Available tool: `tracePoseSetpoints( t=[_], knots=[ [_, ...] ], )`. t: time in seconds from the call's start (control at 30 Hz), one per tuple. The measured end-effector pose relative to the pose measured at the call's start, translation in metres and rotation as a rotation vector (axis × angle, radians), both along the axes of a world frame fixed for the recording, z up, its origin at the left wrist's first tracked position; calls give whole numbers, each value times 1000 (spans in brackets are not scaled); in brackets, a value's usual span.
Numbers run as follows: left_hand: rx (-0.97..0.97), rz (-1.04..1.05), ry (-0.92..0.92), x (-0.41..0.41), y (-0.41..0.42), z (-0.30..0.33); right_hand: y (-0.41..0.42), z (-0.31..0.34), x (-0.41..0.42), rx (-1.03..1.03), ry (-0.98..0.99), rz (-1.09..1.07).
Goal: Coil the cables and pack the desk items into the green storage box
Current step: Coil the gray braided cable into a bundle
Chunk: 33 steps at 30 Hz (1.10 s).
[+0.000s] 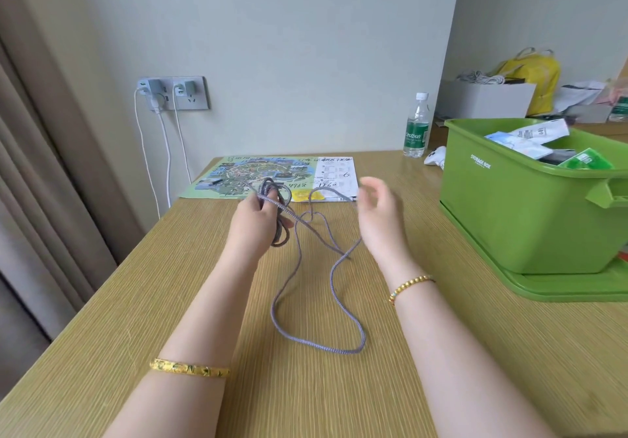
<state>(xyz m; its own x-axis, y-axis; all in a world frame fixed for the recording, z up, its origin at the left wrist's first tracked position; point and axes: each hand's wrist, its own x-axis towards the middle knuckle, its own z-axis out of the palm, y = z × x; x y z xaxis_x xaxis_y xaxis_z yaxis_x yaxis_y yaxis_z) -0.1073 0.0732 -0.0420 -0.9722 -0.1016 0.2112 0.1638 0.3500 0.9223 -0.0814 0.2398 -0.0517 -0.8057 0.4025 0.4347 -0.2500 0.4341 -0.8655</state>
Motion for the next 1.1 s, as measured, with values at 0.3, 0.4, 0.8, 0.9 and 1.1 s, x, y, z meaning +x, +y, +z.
tracePoseSetpoints(
  t=[0.3, 0.4, 0.8, 0.9, 1.1],
  knots=[
    [-219, 15, 126, 1, 0, -1, -21, 4, 12, 71, -113, 446],
    [-126, -350, 58, 7, -2, -1, -8, 9, 9, -126, 18, 365],
    [647, -569, -73, 0, -17, 0, 7, 11, 11, -205, -204, 532],
    [785, -365, -93, 1, -11, 1, 3, 7, 10, -74, -261, 503],
    [916, -354, -80, 6, 6, 3, -12, -3, 11, 165, -459, 608]
  ],
)
